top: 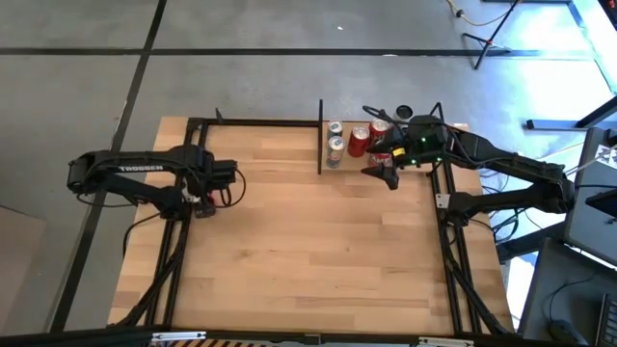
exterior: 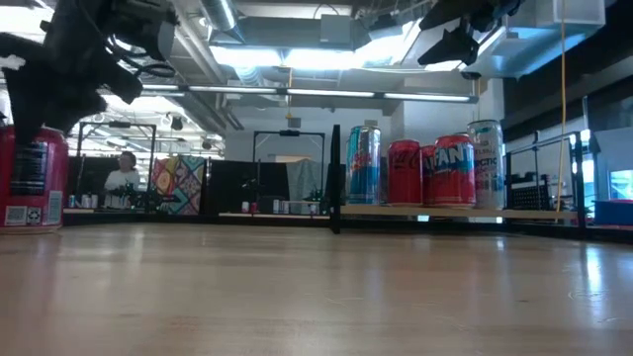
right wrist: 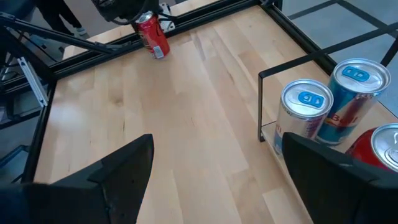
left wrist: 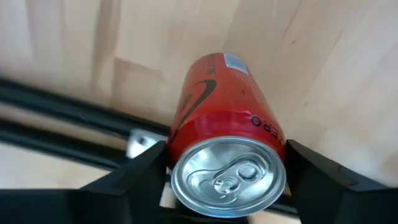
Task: Place canned beverage on shelf
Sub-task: Put the red-black soda can on the shelf aligned with the other red-black soda can
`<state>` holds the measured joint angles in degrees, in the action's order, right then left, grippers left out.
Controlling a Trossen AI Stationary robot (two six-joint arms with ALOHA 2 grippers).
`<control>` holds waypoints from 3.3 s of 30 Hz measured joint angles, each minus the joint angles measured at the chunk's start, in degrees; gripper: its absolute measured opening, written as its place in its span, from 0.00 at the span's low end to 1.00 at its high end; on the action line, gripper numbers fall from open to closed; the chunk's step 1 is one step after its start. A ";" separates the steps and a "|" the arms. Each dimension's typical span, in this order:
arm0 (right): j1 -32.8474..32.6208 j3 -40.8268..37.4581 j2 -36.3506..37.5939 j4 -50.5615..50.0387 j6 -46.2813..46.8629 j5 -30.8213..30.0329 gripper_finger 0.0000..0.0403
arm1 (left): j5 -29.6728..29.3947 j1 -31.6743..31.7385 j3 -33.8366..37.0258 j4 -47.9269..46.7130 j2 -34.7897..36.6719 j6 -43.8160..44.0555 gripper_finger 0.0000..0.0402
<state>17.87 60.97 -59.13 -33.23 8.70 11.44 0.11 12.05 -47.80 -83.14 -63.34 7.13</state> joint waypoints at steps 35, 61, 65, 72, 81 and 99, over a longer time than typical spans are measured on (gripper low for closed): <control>-18.79 0.00 0.00 -8.13 -0.39 -3.54 0.85 | 9.96 -16.43 -19.22 19.14 -24.89 84.68 0.69; -30.92 -0.02 -16.40 16.87 15.04 -14.89 0.85 | -4.67 -37.59 -12.47 24.03 -3.55 49.56 0.82; -31.83 2.63 -26.23 26.34 17.37 -18.08 0.85 | -9.79 -42.12 -3.12 31.50 3.58 48.03 0.81; -30.94 17.69 -42.70 24.09 16.95 -18.35 0.85 | -17.23 -46.40 12.20 47.05 10.47 46.09 0.81; -29.35 38.18 -59.50 20.95 12.05 -20.84 0.85 | -19.35 -46.62 23.77 65.10 10.00 36.60 0.81; -28.30 43.25 -72.38 29.93 11.18 -23.76 0.85 | -20.11 -46.58 25.30 65.29 10.00 35.72 0.81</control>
<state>-10.44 104.22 -131.51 -3.30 19.88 -12.32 -20.00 -34.52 -22.50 -17.85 -53.34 42.85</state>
